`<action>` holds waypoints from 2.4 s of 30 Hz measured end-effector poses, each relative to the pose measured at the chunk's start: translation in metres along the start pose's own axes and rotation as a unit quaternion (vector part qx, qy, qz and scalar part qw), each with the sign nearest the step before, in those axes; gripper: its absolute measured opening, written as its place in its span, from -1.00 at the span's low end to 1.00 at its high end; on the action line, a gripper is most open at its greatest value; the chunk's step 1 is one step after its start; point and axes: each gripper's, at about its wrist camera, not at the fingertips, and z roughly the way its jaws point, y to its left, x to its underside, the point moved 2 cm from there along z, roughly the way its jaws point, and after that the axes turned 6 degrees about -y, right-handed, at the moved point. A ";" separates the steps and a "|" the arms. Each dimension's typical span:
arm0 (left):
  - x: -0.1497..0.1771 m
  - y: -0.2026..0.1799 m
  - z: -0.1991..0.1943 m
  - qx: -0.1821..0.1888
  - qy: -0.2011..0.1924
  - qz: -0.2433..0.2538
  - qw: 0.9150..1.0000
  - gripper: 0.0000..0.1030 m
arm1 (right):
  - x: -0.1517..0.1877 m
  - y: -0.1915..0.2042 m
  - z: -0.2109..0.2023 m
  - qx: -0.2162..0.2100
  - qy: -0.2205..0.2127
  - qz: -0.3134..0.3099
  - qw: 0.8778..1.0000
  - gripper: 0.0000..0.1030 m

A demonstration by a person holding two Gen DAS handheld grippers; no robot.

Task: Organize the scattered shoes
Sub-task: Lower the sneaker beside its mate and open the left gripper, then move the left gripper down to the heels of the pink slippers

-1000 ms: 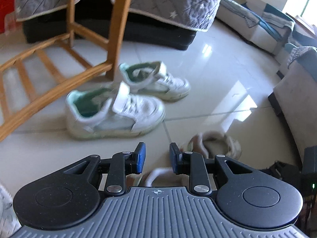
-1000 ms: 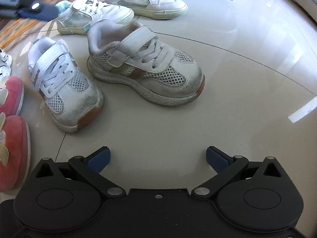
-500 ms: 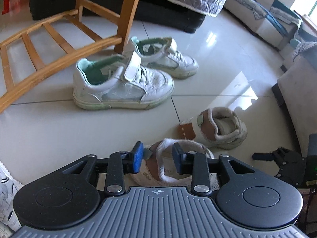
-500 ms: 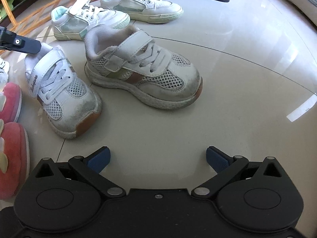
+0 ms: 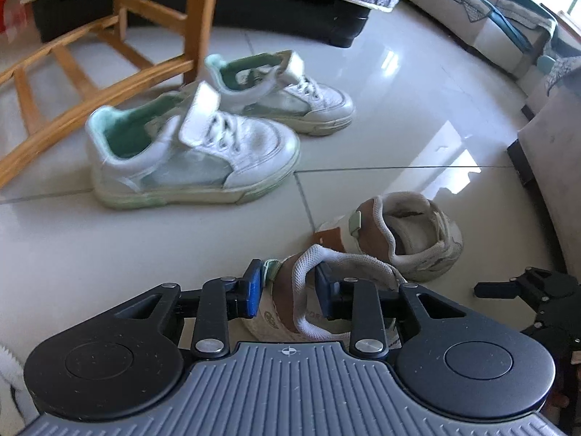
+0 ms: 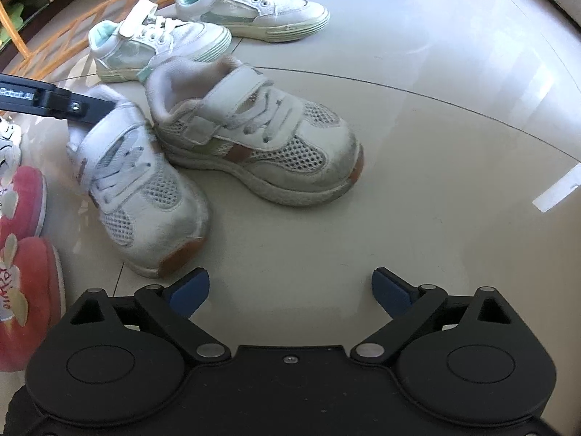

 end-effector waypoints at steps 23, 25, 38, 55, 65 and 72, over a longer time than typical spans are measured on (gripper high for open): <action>-0.017 -0.041 0.021 0.041 0.001 0.000 0.999 -0.37 | -0.031 -0.026 -0.053 0.078 -0.137 -0.024 0.987 0.82; -0.017 -0.037 0.007 0.037 -0.001 0.002 0.999 -0.33 | -0.033 -0.015 -0.057 0.055 -0.143 -0.039 0.987 0.82; 0.033 0.024 -0.145 -0.054 -0.032 -0.098 0.993 -0.26 | -0.035 0.032 -0.056 -0.011 -0.130 -0.106 0.986 0.82; 0.134 0.039 -0.198 -0.108 0.061 -0.090 0.988 -0.08 | -0.032 0.045 -0.068 -0.034 -0.134 -0.119 0.983 0.82; 0.154 0.031 -0.171 -0.118 0.064 0.031 0.990 -0.03 | -0.026 0.081 -0.079 -0.089 -0.122 -0.169 0.974 0.82; 0.157 0.022 -0.160 -0.119 0.057 0.090 0.987 -0.03 | -0.013 0.109 -0.087 -0.116 -0.112 -0.221 0.962 0.82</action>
